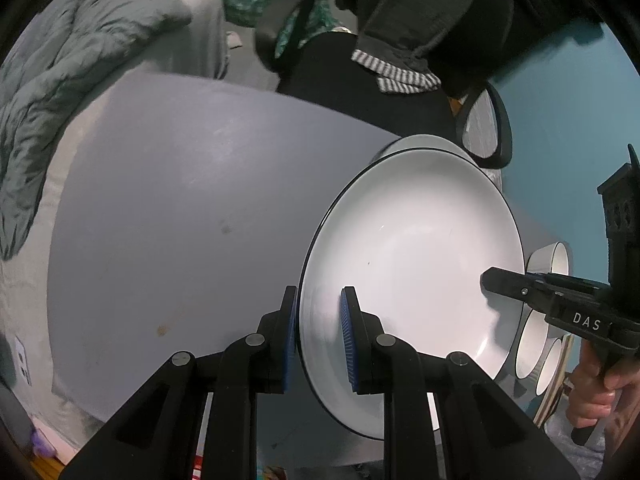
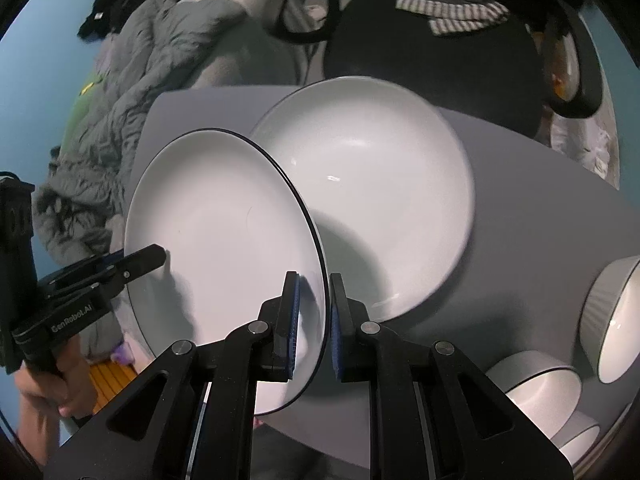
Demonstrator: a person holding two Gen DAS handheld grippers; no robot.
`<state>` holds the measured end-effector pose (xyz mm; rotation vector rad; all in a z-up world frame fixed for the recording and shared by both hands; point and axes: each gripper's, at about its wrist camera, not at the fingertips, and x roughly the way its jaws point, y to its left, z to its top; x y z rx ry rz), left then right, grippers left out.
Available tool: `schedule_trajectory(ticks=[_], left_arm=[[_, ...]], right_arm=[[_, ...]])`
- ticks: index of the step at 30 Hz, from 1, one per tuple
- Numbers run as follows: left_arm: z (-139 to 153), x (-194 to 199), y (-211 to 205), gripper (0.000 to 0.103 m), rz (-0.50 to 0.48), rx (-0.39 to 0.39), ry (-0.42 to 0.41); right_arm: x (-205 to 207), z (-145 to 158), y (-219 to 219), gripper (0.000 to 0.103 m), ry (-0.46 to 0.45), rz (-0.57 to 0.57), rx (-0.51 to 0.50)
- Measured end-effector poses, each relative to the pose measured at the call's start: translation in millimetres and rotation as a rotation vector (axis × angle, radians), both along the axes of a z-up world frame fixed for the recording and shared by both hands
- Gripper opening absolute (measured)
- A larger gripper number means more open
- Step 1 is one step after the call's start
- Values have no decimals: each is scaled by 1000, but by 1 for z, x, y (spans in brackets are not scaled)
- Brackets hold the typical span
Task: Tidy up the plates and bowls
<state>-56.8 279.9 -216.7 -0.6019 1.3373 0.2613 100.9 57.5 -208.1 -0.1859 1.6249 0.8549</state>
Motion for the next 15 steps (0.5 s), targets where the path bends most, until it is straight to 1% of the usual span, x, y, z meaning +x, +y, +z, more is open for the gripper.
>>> schedule_trajectory(ticks=[4,9,15], left_arm=[[-3,26,-10,20,-32,11,15],[-11,51,-15,20,-48,20,33],[-19,71,-21,20,-62,34,62]], right_arm=[[16,-5,-13,14,11,-34,-5],[32,-12,-22,14,24,-63,-2],[52,-22,-27,15,39,-77,-9]])
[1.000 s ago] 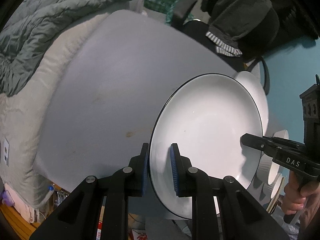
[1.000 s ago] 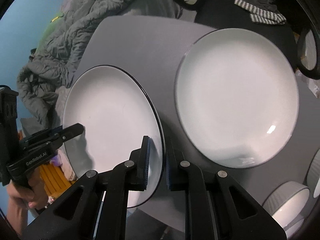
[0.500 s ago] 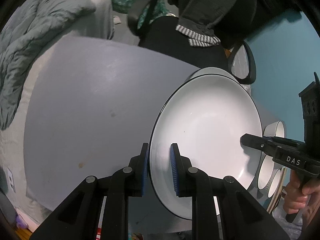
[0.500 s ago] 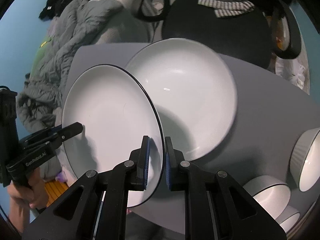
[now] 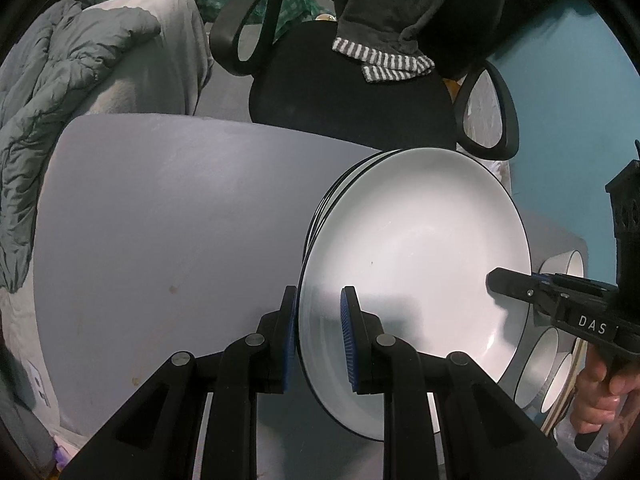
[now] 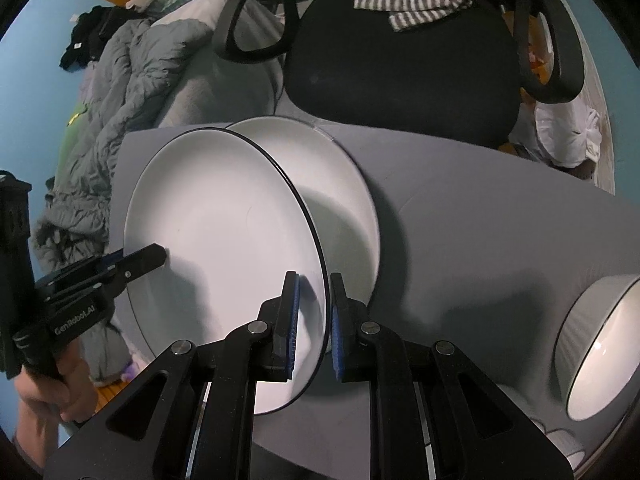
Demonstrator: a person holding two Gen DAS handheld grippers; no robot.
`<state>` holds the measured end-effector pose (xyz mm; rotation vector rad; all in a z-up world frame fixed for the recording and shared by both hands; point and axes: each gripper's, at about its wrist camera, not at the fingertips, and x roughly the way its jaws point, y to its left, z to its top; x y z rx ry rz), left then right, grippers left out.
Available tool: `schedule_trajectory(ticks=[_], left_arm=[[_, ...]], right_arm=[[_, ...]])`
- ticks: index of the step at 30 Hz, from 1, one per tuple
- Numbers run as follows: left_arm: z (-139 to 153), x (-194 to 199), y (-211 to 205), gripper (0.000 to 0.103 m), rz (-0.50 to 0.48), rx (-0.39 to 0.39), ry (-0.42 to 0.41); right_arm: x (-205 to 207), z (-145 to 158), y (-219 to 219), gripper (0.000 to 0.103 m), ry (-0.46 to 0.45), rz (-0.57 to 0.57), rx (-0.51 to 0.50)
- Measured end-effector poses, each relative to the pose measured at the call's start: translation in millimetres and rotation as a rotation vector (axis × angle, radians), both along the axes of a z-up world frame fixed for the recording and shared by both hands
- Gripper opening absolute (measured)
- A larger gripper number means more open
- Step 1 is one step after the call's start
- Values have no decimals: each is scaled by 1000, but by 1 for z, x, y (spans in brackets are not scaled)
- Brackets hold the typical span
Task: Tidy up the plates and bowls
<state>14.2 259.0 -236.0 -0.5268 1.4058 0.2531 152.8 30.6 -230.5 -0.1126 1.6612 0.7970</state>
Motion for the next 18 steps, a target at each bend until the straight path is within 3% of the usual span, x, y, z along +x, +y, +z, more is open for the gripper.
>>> schedule_trajectory(ticks=[18], left_arm=[[-14,22,-5,20,-37,35,63]], right_arm=[[19,-19,0,15,54,-20,-24]])
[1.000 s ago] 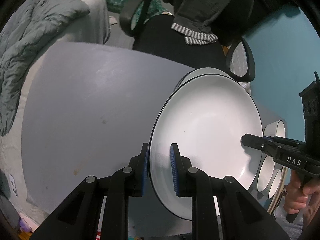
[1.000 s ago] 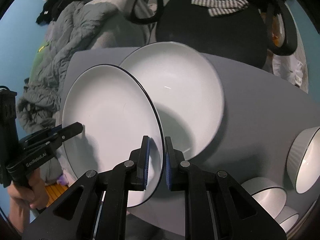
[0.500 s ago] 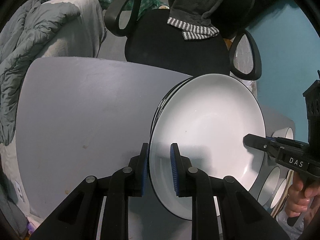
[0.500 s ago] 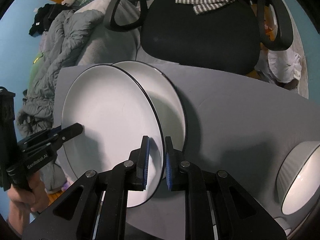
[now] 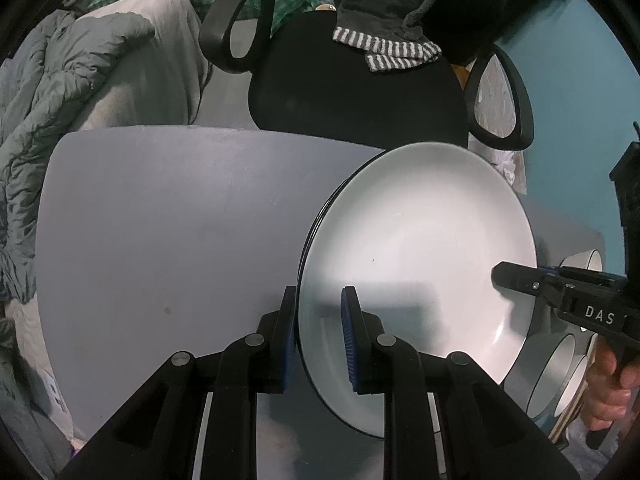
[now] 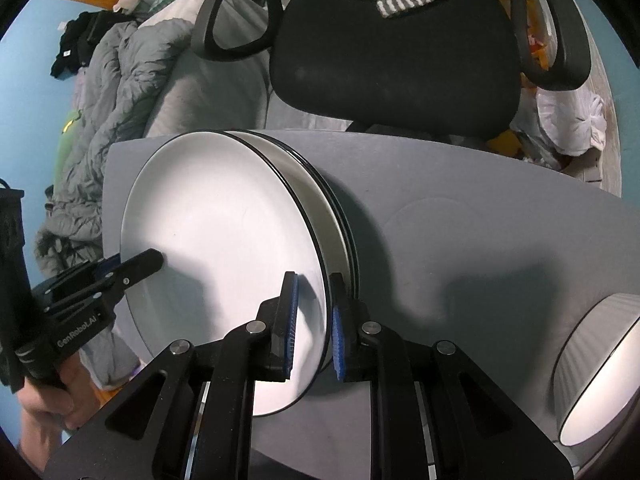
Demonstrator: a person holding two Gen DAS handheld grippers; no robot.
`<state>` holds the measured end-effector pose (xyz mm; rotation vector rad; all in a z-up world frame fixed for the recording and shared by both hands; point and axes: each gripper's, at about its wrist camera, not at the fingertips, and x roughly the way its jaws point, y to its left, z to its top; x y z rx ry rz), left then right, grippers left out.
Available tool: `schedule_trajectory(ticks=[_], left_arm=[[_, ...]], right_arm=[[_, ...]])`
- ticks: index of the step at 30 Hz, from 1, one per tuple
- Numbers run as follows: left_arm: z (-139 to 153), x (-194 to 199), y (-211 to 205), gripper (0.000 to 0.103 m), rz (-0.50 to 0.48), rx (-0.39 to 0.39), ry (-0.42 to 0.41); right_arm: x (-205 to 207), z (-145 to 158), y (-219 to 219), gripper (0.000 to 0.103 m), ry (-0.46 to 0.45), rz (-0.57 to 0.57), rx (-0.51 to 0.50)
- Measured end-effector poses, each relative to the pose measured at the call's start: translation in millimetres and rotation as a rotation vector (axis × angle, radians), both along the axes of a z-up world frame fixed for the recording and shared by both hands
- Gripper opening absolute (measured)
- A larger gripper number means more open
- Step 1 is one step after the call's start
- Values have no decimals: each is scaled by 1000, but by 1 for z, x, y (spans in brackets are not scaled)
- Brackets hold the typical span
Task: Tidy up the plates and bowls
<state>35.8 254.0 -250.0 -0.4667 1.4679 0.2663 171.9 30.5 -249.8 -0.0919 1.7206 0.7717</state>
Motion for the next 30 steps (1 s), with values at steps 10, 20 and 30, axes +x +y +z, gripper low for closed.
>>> schedule_trajectory(ticks=[10,20,30], left_arm=[[-3,1,-2,20,-8,2,13],[-1,4,-11,27,-43,35,6],[0,0,-11,30,-38,17,6]], right_arm=[[5,1,5,19,5,10,-45],[3,5,21,44,39,29,-109],[3,7,25,46,41,38,-165]])
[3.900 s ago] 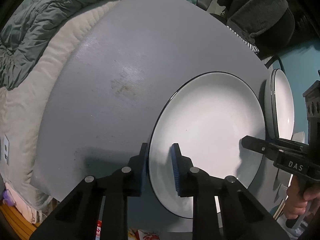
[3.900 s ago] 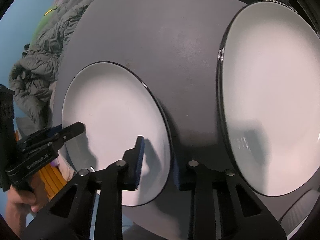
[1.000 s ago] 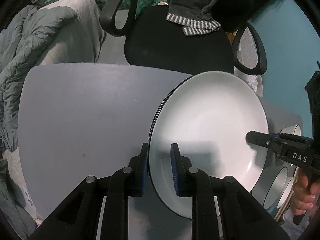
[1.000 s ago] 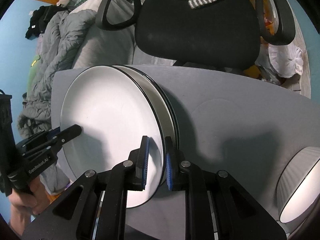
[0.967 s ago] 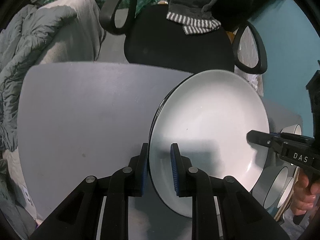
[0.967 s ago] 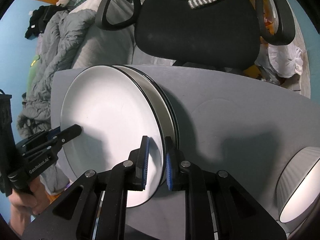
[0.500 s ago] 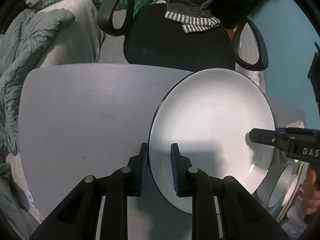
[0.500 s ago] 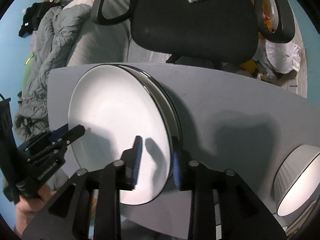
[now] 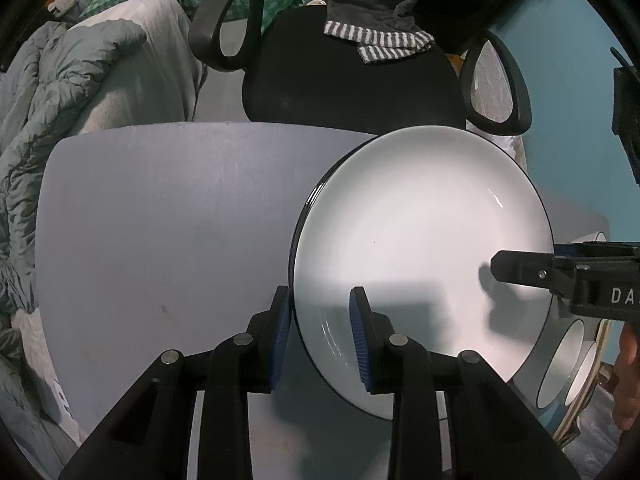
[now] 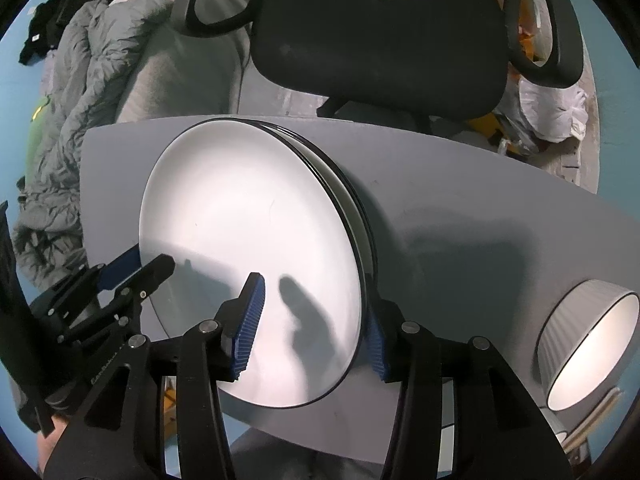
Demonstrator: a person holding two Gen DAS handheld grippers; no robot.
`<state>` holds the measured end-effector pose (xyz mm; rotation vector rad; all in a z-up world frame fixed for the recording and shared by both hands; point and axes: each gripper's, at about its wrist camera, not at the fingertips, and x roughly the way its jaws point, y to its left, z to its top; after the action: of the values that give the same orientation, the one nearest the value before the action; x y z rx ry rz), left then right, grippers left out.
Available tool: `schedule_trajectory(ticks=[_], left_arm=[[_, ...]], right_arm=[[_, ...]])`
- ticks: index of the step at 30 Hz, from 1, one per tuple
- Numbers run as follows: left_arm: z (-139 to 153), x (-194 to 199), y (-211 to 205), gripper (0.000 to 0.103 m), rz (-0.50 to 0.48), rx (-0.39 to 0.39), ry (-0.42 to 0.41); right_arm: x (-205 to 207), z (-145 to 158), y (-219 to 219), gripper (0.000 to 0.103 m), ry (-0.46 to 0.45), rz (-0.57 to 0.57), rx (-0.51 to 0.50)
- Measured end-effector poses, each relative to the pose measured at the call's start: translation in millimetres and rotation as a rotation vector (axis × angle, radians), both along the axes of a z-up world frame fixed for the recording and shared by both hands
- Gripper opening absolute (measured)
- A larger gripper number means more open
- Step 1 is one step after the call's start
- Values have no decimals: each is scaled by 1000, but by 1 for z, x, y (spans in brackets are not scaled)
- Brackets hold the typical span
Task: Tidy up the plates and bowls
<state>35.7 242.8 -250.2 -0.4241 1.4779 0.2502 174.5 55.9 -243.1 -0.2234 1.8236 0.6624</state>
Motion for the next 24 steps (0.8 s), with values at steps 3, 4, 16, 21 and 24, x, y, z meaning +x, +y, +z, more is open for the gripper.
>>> schedule_trajectory(ticks=[3,4,16,21,24], left_arm=[[3,-2,0,30,-2,2,-5],[4,-3,-1,30,-4,2,-8],[19,-13,-3,35,-1,3,-32],[33,-19,-4,46,16,48,-49],[49,-26,-6,51,22,70,-79]], right_arm=[[-1,2,1,47,-3,18,-6],[-2,2,1,47,-4,24,-8],[-12,4,1,57,-45,65,-44],[-21,17,-1,57,-149,83,-71],[-27,32,-3,57,-220,87,-72]])
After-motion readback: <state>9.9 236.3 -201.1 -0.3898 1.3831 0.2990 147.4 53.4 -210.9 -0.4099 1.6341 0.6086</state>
